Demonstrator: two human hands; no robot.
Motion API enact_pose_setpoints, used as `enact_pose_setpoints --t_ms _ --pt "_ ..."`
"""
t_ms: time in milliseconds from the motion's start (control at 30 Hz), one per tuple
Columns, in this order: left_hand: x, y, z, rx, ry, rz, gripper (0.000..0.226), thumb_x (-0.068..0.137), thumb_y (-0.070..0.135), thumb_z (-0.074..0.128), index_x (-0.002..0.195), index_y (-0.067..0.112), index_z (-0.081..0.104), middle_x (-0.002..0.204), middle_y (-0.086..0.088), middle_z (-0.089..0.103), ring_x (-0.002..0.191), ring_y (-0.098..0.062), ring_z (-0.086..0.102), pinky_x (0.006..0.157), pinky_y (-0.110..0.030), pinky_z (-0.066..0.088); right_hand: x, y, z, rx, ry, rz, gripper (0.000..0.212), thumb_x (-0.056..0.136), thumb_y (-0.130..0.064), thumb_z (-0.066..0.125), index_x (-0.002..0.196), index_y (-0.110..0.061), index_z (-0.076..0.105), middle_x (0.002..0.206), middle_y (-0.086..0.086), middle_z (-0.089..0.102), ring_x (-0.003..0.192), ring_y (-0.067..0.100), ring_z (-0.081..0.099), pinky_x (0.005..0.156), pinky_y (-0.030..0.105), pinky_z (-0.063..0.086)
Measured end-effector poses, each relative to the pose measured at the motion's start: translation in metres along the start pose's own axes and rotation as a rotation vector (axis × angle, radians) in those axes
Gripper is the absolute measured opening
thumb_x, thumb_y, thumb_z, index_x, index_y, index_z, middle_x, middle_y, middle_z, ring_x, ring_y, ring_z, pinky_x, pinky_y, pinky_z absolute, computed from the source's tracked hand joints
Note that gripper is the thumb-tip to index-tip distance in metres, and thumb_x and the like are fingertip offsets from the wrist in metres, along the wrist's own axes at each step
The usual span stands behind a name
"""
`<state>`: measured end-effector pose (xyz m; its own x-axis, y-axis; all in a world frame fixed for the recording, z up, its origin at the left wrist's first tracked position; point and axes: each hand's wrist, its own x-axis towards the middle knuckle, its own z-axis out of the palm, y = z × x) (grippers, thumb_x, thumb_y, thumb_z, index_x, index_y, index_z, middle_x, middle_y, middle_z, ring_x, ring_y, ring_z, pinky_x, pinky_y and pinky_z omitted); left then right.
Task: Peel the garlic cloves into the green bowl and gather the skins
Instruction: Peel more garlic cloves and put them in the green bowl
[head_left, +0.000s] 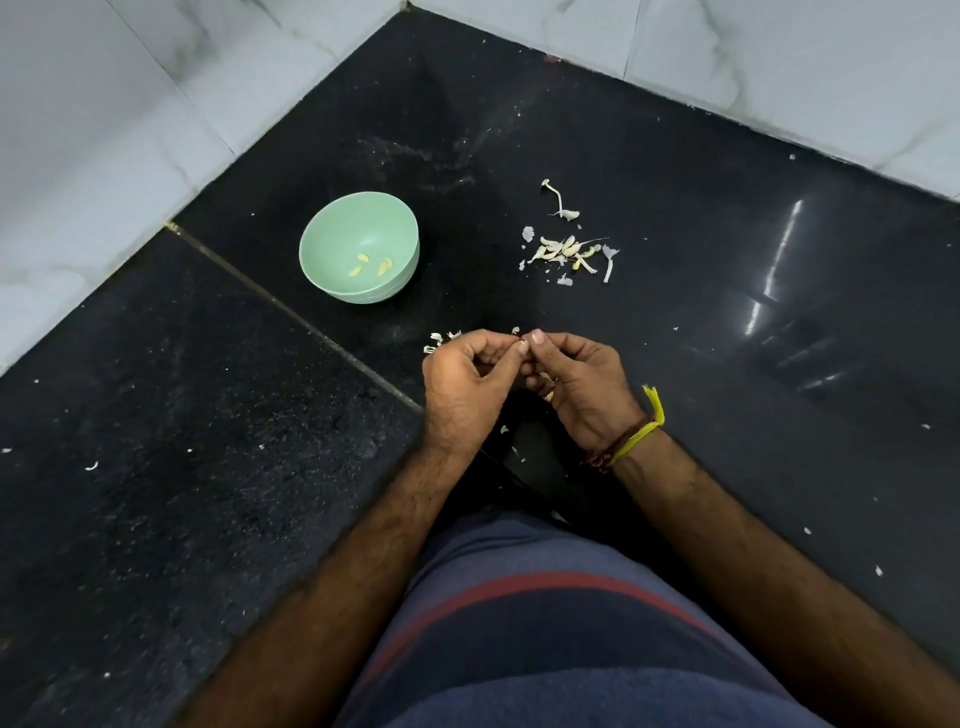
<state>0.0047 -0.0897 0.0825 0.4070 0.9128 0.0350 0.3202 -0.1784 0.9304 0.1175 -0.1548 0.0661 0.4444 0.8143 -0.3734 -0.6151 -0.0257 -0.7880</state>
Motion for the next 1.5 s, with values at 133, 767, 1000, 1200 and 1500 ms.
enact_pose_setpoints --t_ms 133,767,1000,1200,1500 --pt "0.000 -0.002 -0.003 0.081 0.030 0.094 0.001 0.088 0.011 0.075 0.088 0.010 0.076 0.073 0.006 0.073 0.065 -0.006 0.069 0.066 -0.024 0.059 0.000 0.001 -0.002 0.052 -0.066 0.015 0.017 0.083 -0.006 0.068 0.096 0.005 0.070 0.083 0.013 0.072 0.075 0.020 0.066 0.067 0.022 0.057" --pt "0.005 -0.009 -0.006 0.300 -0.135 0.303 0.010 0.091 0.007 0.065 0.087 0.007 0.056 0.086 0.002 0.054 0.080 -0.005 0.046 0.070 -0.011 0.037 0.000 -0.003 -0.007 0.056 -0.167 0.004 0.020 0.078 -0.004 0.072 0.096 0.001 0.066 0.086 0.013 0.070 0.078 0.021 0.067 0.069 0.029 0.057" --pt "0.001 -0.012 -0.002 0.233 -0.124 0.223 0.022 0.088 0.032 0.052 0.085 0.010 0.053 0.079 0.006 0.053 0.077 -0.001 0.047 0.069 -0.011 0.035 -0.002 -0.001 -0.006 0.037 -0.174 0.010 0.030 0.079 -0.002 0.069 0.106 0.010 0.066 0.095 0.018 0.073 0.087 0.024 0.071 0.075 0.029 0.059" --pt "0.002 -0.011 -0.002 0.255 -0.112 0.205 0.019 0.087 0.036 0.050 0.085 0.017 0.051 0.081 0.005 0.053 0.077 -0.002 0.047 0.070 -0.009 0.035 -0.003 -0.004 -0.003 0.038 -0.158 0.037 0.012 0.084 0.003 0.066 0.095 0.006 0.066 0.084 0.014 0.073 0.077 0.020 0.071 0.066 0.026 0.057" --pt "-0.004 -0.012 -0.002 0.092 -0.084 0.141 0.010 0.088 0.021 0.057 0.087 0.010 0.057 0.078 -0.007 0.060 0.071 -0.022 0.056 0.065 -0.031 0.046 0.001 -0.004 -0.009 0.060 -0.117 0.005 0.027 0.078 -0.001 0.071 0.105 0.002 0.068 0.084 0.013 0.072 0.074 0.018 0.069 0.073 0.026 0.059"
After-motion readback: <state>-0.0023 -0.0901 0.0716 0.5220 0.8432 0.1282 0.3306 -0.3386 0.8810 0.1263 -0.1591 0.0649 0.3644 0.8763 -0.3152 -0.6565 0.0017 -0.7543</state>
